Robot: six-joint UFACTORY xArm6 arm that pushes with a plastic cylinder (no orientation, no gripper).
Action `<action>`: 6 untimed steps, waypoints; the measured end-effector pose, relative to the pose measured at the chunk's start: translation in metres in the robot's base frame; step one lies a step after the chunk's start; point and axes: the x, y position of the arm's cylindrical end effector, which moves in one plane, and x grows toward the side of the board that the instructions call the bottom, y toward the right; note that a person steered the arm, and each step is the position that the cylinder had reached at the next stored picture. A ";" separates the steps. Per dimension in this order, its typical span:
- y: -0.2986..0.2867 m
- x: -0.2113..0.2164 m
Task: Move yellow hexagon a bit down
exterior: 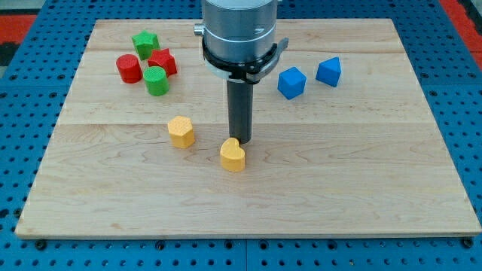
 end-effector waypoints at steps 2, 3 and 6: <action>-0.018 -0.018; -0.058 -0.039; -0.097 -0.044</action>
